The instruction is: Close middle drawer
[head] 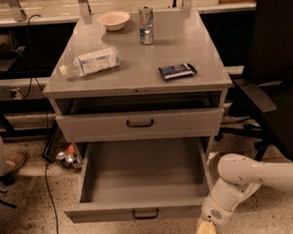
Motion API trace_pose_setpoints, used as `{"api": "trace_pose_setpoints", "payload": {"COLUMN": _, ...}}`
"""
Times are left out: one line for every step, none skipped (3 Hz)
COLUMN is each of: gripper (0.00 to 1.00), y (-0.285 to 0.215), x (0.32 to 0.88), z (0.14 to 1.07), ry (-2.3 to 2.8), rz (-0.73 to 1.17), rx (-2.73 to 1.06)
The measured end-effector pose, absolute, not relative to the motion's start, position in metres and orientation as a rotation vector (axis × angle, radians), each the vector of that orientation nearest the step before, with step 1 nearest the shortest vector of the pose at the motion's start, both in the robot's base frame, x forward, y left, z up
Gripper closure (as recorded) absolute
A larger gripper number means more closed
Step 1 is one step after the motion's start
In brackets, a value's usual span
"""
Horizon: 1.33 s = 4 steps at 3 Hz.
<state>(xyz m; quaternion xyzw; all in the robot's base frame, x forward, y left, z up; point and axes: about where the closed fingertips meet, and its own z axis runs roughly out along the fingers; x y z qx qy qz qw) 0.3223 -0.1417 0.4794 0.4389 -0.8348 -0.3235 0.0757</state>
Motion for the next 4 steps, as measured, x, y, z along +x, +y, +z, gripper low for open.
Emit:
{"api": "trace_pose_setpoints", "payload": {"gripper": 0.49, "y": -0.145, "x": 0.343, "z": 0.426, "ry": -2.631, "rz": -0.993, "rx": 1.261}}
{"api": "trace_pose_setpoints", "payload": {"gripper": 0.8, "y": -0.144, "x": 0.341, "z": 0.43, "ry": -2.619, "rz": -0.992, "rx": 1.267}}
{"api": "trace_pose_setpoints", "payload": {"gripper": 1.0, "y": -0.143, "x": 0.341, "z": 0.428, "ry": -2.618, "rz": -0.993, "rx": 1.267}}
{"api": "trace_pose_setpoints", "payload": {"gripper": 1.0, "y": -0.142, "x": 0.351, "z": 0.428, "ry": -2.699, "rz": -0.953, "rx": 1.321}}
